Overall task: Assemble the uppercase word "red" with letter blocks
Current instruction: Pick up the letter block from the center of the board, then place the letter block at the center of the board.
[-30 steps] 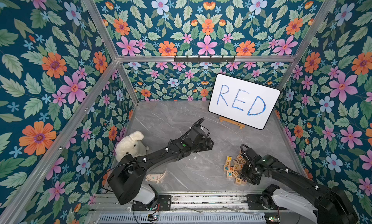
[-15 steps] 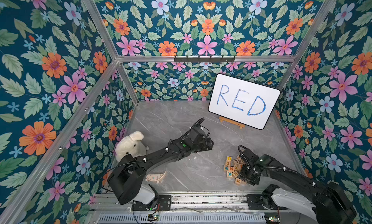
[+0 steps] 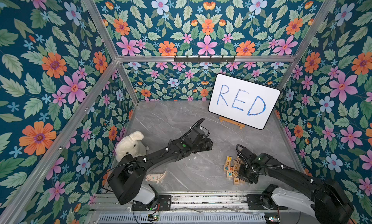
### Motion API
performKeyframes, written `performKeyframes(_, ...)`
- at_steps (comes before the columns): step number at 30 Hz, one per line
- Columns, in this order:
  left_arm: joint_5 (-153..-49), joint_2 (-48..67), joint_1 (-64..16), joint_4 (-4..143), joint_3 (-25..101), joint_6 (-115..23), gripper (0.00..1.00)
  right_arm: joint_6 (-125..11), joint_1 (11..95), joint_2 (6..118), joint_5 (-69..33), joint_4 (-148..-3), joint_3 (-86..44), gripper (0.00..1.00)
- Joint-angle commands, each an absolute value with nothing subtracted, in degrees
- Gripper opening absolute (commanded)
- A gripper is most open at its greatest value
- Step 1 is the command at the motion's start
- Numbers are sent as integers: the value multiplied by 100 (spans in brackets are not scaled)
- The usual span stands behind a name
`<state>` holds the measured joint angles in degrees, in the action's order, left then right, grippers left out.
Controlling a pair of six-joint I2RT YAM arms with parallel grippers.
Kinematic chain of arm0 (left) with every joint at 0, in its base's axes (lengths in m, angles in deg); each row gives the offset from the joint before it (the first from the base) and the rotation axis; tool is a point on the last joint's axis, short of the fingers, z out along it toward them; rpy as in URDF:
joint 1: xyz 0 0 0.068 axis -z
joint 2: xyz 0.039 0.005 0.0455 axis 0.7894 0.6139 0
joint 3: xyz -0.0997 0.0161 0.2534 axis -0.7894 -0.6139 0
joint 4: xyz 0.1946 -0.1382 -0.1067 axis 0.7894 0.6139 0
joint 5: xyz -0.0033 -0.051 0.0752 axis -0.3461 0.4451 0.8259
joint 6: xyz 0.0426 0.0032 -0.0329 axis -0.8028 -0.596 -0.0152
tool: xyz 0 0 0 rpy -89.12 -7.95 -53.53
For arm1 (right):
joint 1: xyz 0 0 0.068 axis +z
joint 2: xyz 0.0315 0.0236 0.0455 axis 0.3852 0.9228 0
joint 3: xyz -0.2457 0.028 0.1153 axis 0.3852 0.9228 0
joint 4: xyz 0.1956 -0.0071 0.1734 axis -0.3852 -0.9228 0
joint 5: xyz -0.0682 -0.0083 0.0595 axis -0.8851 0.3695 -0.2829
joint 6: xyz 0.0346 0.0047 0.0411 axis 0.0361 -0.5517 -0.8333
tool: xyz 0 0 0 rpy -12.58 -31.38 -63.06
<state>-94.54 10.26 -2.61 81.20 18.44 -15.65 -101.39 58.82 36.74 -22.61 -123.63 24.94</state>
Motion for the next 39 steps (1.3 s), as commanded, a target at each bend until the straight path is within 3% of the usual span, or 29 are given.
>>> performKeyframes(1,-9321,985,-265,8270,1881,-1599,82,-10137,5884,3576,-2403,-12582,2431,32)
performKeyframes(10,-9147,822,-265,8261,1906,-1694,82,-9769,5879,3179,-2690,-13047,1828,31)
performKeyframes(19,-8835,550,-265,8279,1793,-1835,82,-8732,5886,3461,-3132,-13736,633,30)
performKeyframes(29,-7876,190,-281,8640,1617,-1716,81,-7425,5487,4762,-3105,-13718,-1055,29)
performKeyframes(39,-7543,-37,-295,8626,1488,-1644,82,-7020,5131,6419,-3252,-12986,-2358,29)
